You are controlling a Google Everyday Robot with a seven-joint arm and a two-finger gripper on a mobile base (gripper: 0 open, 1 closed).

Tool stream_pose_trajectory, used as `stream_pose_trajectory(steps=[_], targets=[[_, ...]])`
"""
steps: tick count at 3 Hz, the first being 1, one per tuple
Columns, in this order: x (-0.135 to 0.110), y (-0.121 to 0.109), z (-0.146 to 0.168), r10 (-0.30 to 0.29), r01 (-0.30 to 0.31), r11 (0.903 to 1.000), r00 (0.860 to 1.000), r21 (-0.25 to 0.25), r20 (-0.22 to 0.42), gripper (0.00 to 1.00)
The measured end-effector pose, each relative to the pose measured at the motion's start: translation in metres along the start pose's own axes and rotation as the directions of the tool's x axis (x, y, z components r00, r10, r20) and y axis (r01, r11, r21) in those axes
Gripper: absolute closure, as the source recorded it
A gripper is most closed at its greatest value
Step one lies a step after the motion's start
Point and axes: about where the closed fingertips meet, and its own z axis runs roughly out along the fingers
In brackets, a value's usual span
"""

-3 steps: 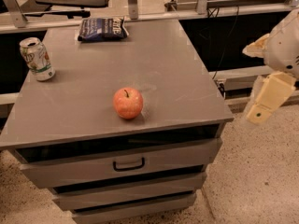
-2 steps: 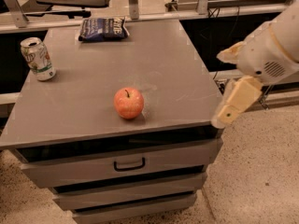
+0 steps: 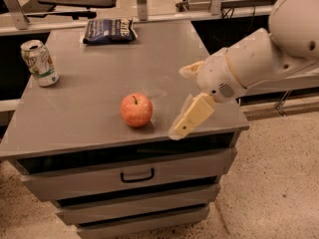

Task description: Pick apple

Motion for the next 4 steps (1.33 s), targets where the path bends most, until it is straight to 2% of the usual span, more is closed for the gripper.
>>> stream_pose_trajectory(steps=[1, 3, 4], targets=[[-0.018, 0.003, 0.04, -0.001, 0.004, 0.9995, 0.996, -0.031, 0.086, 0.0], [-0.036, 0.001, 0.088, 0.016, -0.006, 0.9983, 0.983, -0.059, 0.183, 0.0], [-0.04, 0.007, 0.101, 0.028, -0.013, 0.9974, 0.976, -0.071, 0.215, 0.15]])
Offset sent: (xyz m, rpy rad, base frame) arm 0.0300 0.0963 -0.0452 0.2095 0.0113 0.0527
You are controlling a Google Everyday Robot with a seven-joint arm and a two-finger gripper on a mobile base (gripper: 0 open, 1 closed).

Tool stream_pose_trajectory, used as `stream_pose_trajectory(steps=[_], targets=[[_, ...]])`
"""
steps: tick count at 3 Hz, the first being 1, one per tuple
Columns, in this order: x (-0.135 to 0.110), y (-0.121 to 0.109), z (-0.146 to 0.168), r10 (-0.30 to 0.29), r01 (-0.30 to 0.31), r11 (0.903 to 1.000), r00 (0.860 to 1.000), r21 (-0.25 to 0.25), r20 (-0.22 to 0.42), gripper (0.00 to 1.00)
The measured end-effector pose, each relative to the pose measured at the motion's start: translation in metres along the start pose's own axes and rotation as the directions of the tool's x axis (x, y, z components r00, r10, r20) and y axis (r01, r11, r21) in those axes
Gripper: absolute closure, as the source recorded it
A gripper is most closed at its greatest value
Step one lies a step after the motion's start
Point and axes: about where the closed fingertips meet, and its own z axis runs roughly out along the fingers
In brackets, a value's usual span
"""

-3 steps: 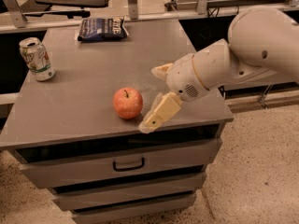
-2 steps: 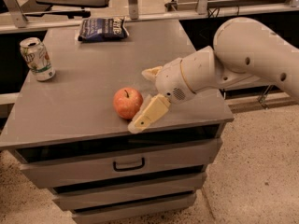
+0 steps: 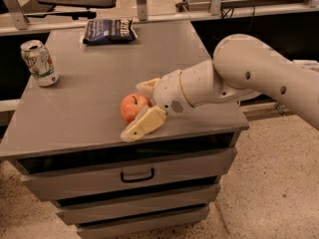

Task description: Pick apple

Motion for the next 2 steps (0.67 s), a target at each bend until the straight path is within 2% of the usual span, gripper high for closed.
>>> stream_pose_trajectory(steps=[2], targets=[[-0.0064, 0.0003, 0.0006, 0.016, -0.016, 0.9999, 0.998, 0.004, 0.053, 0.62]])
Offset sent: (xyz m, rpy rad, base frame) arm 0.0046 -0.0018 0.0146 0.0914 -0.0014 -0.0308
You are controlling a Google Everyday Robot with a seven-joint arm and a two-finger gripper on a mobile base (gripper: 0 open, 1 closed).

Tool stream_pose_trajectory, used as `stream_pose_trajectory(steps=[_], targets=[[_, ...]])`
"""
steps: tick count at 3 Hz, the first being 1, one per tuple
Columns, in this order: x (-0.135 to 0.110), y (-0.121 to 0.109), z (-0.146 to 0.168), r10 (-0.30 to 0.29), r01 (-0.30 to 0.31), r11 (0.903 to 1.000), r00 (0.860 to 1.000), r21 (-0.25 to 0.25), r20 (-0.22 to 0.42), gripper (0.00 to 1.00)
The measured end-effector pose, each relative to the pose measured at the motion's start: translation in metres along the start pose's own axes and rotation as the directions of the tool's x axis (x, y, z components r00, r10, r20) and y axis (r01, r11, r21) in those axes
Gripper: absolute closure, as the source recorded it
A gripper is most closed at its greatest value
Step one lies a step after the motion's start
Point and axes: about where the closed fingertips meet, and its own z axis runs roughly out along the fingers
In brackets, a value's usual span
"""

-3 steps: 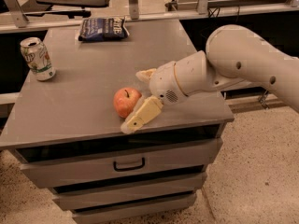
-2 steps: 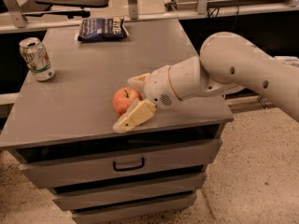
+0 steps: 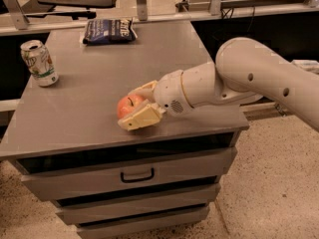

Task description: Pick apple

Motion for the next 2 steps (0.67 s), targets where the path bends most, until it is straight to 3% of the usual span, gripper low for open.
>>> stream_pose_trajectory(steps=[1, 2], targets=[[-0.026, -0.014, -0.029, -0.001, -0.001, 0.9996, 0.998, 0.03, 0.067, 0.92], [-0.057, -0.037, -0.075, -0.011, -0.003, 0.9968, 0.984, 0.08, 0.175, 1.0]])
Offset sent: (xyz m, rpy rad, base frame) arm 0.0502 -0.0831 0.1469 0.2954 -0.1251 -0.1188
